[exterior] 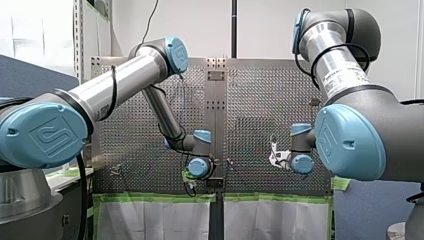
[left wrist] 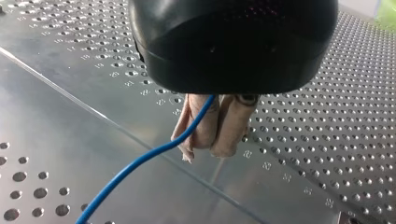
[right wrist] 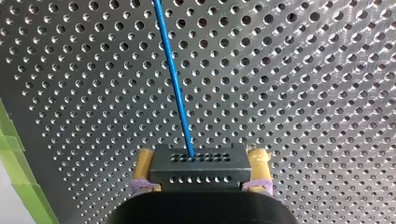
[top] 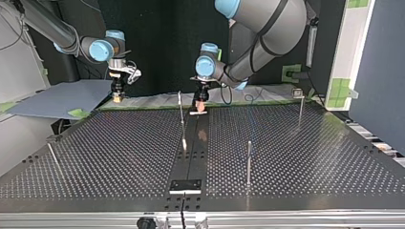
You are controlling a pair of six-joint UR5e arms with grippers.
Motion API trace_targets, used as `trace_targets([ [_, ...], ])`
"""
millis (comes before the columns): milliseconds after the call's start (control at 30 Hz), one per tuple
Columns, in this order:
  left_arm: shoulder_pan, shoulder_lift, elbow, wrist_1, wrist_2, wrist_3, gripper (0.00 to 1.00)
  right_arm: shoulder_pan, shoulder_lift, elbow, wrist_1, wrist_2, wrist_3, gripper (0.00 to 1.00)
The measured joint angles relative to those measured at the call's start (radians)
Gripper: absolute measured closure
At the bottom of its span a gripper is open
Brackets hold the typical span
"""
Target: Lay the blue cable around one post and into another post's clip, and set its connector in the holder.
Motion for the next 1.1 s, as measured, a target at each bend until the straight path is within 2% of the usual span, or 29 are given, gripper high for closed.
trace_targets([
  [300, 0.007, 0.000, 0.000, -0.009, 0.011, 0.015, 0.85, -0.002, 0.057, -0.049, 0.026, -0.001, -0.001, 0.80],
  [367, 0.007, 0.000, 0.000, -0.009, 0.012, 0.021, 0.88, -0.002, 0.070, -0.062, 0.036, -0.001, -0.002, 0.80],
  [600, 0.009, 0.000, 0.002, -0.006, 0.012, 0.034, 0.88, -0.003, 0.128, -0.113, 0.088, -0.001, -0.016, 0.80],
  [700, 0.012, -0.001, 0.002, -0.006, 0.006, 0.036, 0.88, -0.005, 0.153, -0.122, 0.096, -0.002, -0.019, 0.80],
  [1100, 0.028, -0.001, 0.018, -0.022, 0.006, 0.036, 0.88, -0.012, 0.169, -0.152, 0.118, 0.000, -0.021, 0.80],
])
